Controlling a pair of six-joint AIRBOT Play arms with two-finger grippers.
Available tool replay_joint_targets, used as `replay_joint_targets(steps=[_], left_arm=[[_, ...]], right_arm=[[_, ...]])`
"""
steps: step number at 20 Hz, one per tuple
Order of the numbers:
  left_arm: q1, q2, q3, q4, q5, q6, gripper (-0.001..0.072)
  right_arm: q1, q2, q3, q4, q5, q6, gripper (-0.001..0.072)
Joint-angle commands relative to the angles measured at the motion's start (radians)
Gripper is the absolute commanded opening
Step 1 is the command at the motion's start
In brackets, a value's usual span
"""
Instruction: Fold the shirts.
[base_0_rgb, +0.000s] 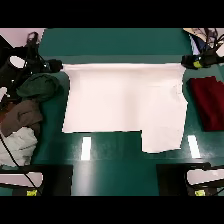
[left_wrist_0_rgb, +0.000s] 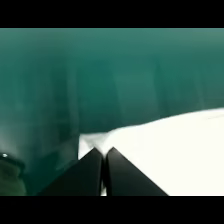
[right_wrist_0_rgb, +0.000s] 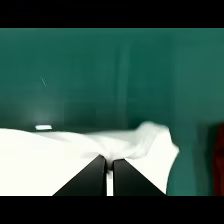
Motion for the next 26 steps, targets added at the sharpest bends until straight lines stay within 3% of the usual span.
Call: replay_joint_targets(steps=[1, 7, 11, 12, 13, 14, 15, 17, 21, 26], left_arm=[[-0.002, -0.032, -0.001, 0.062, -0.191, 0.043, 0.0021], [-0.002, -0.093, -0.017, 0.062, -0.282, 0.024, 0.0020], [-0.002, -0.093, -0.017, 0.069, -0.334, -0.002, 0.0023], [-0.002, -0.093, -0.017, 0.083, -0.349, -0.031, 0.0154], [-0.002, -0.093, -0.016, 0.096, -0.360, -0.061, 0.0425], [-0.002, -0.093, -0.016, 0.113, -0.374, -0.080, 0.0485], [0.001, -0.093, -0.015, 0.126, -0.400, -0.094, 0.0487], [0.023, -0.091, 0.013, 0.171, -0.502, -0.136, 0.0487], [0.132, -0.026, 0.018, 0.162, -0.720, -0.132, 0.0487], [0.187, 0.171, -0.306, 0.139, -0.665, -0.085, 0.0486]], right_arm=[[0.003, 0.054, -0.151, -0.038, 0.015, -0.014, 0.0016], [0.003, 0.150, -0.417, -0.034, -0.034, -0.013, 0.0018], [0.003, 0.164, -0.483, -0.023, -0.023, -0.007, 0.0022], [0.003, 0.163, -0.483, -0.016, -0.006, -0.002, 0.0027], [0.003, 0.164, -0.481, 0.003, 0.000, -0.002, 0.0116], [0.002, 0.164, -0.470, 0.022, 0.018, -0.002, 0.0307], [-0.006, 0.164, -0.455, 0.042, 0.050, -0.003, 0.0349], [-0.025, 0.167, -0.408, 0.071, 0.156, -0.008, 0.0349], [-0.129, 0.280, -0.418, 0.189, 0.308, -0.111, 0.0345], [-0.273, 0.480, -0.584, 0.375, 0.350, -0.214, 0.0320]])
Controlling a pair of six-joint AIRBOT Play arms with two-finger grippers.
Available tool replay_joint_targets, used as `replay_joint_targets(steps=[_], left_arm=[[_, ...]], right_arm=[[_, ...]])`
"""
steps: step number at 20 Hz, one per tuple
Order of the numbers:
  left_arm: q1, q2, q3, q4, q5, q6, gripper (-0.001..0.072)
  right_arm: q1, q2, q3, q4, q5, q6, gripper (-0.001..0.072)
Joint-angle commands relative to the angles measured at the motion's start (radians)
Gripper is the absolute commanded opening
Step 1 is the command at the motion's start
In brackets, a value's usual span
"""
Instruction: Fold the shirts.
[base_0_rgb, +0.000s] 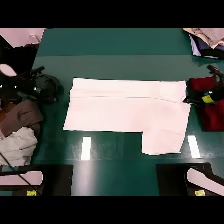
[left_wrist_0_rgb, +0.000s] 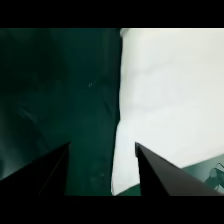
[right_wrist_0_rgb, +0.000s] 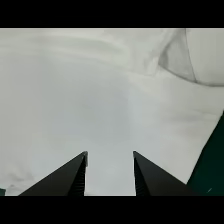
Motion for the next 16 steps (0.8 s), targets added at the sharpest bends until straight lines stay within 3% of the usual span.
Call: replay_joint_targets(steps=[1, 5, 13, 14, 16], left_arm=[[0.029, 0.116, -0.228, -0.026, 0.030, 0.037, 0.0486], [0.029, 0.125, -0.398, -0.081, 0.048, 0.070, 0.0486], [-0.047, 0.125, -0.422, -0.098, 0.117, 0.058, 0.0485], [-0.069, 0.125, -0.422, -0.099, 0.126, 0.054, 0.0451], [-0.107, 0.125, -0.422, -0.103, 0.127, 0.055, 0.0082]], right_arm=[[-0.084, 0.119, -0.102, 0.138, 0.045, -0.076, 0.0305], [-0.095, 0.183, -0.151, 0.135, 0.046, -0.077, 0.0305], [-0.095, 0.241, -0.154, 0.134, 0.051, -0.076, 0.0305], [-0.095, 0.241, -0.154, 0.134, 0.067, -0.076, 0.0305], [-0.095, 0.241, -0.159, 0.104, 0.111, -0.076, 0.0305]])
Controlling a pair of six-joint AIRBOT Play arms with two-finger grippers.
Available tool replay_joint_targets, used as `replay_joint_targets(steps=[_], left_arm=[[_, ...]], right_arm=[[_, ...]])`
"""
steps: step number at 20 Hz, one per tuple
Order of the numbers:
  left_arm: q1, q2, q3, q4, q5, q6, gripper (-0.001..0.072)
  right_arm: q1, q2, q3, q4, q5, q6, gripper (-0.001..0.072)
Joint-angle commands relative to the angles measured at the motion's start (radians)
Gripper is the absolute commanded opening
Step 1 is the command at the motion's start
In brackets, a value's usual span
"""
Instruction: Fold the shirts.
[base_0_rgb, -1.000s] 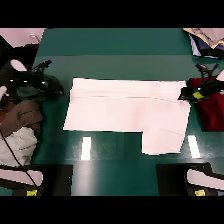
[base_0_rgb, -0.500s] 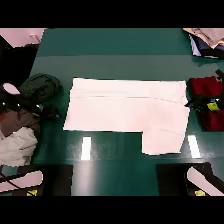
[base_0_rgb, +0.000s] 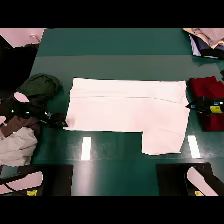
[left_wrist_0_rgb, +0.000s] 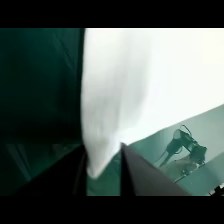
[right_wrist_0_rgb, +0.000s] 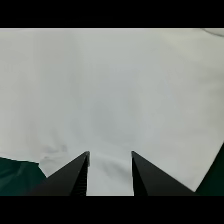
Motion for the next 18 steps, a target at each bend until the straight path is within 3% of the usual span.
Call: replay_joint_targets(steps=[1, 6, 9, 14, 15, 16, 17, 18], left_arm=[[-0.062, 0.002, -0.003, -0.018, 0.016, -0.005, 0.0020], [-0.072, 0.056, -0.002, -0.033, 0.050, -0.003, 0.0020], [-0.072, 0.081, -0.002, -0.032, 0.054, -0.002, 0.0020], [-0.072, 0.081, -0.002, -0.033, 0.055, -0.002, 0.0020], [-0.072, 0.081, -0.002, -0.033, 0.055, -0.003, 0.0020], [-0.072, 0.081, -0.002, -0.033, 0.051, -0.002, 0.0020], [-0.072, 0.081, -0.002, -0.032, 0.039, -0.002, 0.0020], [-0.072, 0.086, 0.002, -0.014, 0.010, -0.003, 0.0019]], right_arm=[[-0.001, 0.007, -0.017, -0.054, 0.064, 0.002, 0.0305], [-0.001, 0.007, -0.189, -0.266, 0.120, 0.043, 0.0311], [-0.001, 0.007, -0.289, -0.222, 0.110, 0.043, 0.0448], [-0.001, 0.007, -0.339, -0.204, 0.046, 0.057, 0.0434], [-0.001, 0.007, -0.338, -0.204, 0.037, 0.057, 0.0315], [-0.001, 0.007, -0.337, -0.204, 0.031, 0.055, 0.0129], [-0.001, 0.007, -0.334, -0.204, 0.034, 0.045, 0.0023], [-0.001, 0.008, -0.320, -0.205, 0.061, 0.030, 0.0022]])
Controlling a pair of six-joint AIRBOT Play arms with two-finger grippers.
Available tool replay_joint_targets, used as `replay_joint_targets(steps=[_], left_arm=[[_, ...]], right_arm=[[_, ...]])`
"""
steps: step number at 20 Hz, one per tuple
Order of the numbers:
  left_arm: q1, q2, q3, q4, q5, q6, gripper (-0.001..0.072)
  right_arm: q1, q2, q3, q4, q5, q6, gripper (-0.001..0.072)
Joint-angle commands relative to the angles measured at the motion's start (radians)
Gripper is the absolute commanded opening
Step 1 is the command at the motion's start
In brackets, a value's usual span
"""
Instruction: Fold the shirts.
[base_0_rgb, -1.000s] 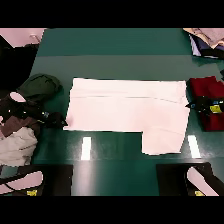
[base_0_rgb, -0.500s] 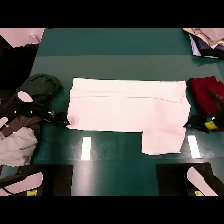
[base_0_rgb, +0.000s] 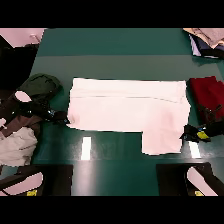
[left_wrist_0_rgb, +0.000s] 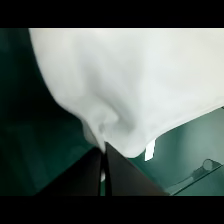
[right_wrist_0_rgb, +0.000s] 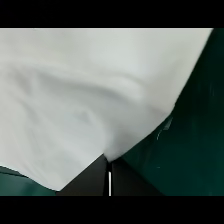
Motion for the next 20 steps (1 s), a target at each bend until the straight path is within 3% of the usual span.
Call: replay_joint_targets(steps=[1, 6, 11, 15, 20], left_arm=[[0.000, 0.022, 0.005, 0.045, -0.067, 0.000, 0.0019], [0.000, 0.249, 0.003, 0.123, -0.218, -0.071, 0.0019], [0.000, 0.404, 0.034, 0.095, -0.249, -0.106, 0.0020], [0.000, 0.397, 0.079, 0.058, -0.074, -0.106, 0.0020], [0.000, 0.320, 0.080, 0.045, 0.087, -0.106, 0.0020]], right_arm=[[0.000, 0.009, 0.024, -0.007, 0.051, -0.024, 0.0022], [0.000, 0.196, 0.127, -0.103, 0.222, -0.008, 0.0019], [0.000, 0.337, 0.199, -0.032, 0.161, 0.006, 0.0018], [0.002, 0.304, 0.275, 0.042, 0.022, 0.005, 0.0018], [0.002, 0.094, 0.364, 0.055, -0.040, -0.006, 0.0018]])
